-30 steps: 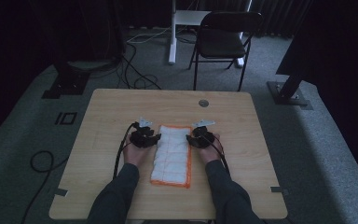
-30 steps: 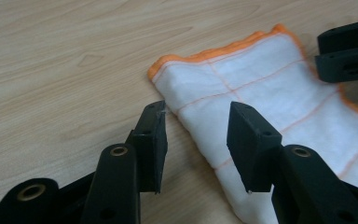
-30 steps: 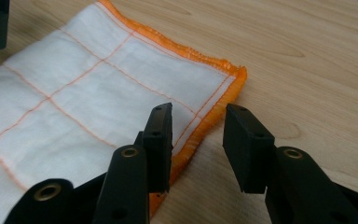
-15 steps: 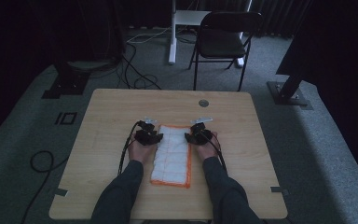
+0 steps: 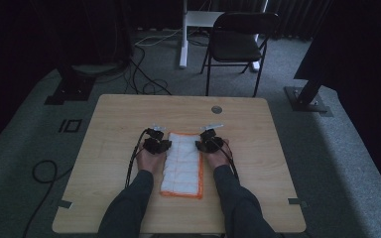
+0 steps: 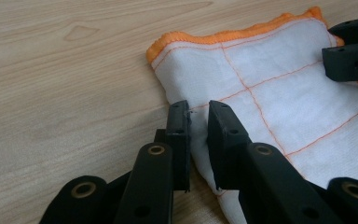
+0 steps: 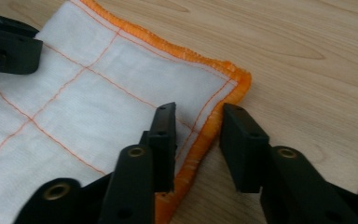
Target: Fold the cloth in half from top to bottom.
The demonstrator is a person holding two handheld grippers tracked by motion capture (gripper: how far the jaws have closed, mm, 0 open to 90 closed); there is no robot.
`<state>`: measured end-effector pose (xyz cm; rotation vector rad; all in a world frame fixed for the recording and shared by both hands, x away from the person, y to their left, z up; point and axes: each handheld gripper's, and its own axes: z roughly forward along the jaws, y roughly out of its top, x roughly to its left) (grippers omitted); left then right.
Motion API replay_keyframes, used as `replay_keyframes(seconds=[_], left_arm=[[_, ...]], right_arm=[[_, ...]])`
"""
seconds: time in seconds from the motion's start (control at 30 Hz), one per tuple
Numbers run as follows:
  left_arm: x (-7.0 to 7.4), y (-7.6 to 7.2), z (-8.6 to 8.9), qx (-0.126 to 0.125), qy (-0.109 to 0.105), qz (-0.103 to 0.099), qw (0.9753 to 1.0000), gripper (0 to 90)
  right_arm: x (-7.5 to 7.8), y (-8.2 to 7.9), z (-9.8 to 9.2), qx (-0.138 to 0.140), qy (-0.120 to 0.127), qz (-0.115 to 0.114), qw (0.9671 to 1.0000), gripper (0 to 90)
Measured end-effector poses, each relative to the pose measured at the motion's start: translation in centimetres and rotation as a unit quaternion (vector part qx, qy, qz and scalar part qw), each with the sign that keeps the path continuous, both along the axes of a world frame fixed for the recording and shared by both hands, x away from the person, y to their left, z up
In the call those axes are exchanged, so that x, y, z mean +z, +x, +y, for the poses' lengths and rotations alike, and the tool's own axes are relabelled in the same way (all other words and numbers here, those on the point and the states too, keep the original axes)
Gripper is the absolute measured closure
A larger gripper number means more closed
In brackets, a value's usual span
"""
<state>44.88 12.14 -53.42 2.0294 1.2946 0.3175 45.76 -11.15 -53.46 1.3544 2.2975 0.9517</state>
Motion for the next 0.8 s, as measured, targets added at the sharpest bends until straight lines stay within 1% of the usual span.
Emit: replay_keyframes(seconds=[0.2, 0.33, 0.4, 0.47, 0.53, 0.6, 0.73, 0.8], left_arm=[[0.0, 0.0, 0.0, 0.004, -0.001, 0.001, 1.0000, 80.1], [0.0, 0.2, 0.0, 0.001, -0.007, 0.006, 1.0000, 83.2], [0.3, 0.5, -0.1, -0.004, -0.001, 0.010, 0.9999, 85.1], [0.5, 0.6, -0.1, -0.007, 0.003, 0.009, 0.9999, 86.1], [0.7, 0.7, -0.1, -0.007, 0.002, 0.009, 0.9999, 86.7], [0.7, 0.7, -0.1, -0.007, 0.000, 0.009, 0.9999, 87.1], [1.2, 0.7, -0.1, -0.006, -0.008, 0.002, 0.9999, 87.4], [1.7, 0.6, -0.1, -0.007, -0.013, -0.006, 0.9999, 87.4]], right_arm=[[0.0, 0.1, 0.3, 0.011, 0.009, 0.004, 0.9999, 83.0], [0.0, 0.3, 0.5, 0.005, 0.002, -0.004, 1.0000, 85.3], [0.0, 0.5, 0.6, 0.003, -0.002, -0.009, 1.0000, 85.7], [0.1, 0.4, 0.7, 0.000, -0.001, -0.012, 0.9999, 85.7], [0.2, 0.4, 0.7, 0.001, -0.003, -0.018, 0.9998, 85.9], [0.5, 0.3, 0.6, 0.000, 0.000, -0.025, 0.9997, 85.9], [1.0, 0.3, 0.4, 0.001, 0.007, -0.038, 0.9992, 86.0], [1.2, 0.2, 0.2, 0.001, 0.007, -0.044, 0.9990, 86.0]])
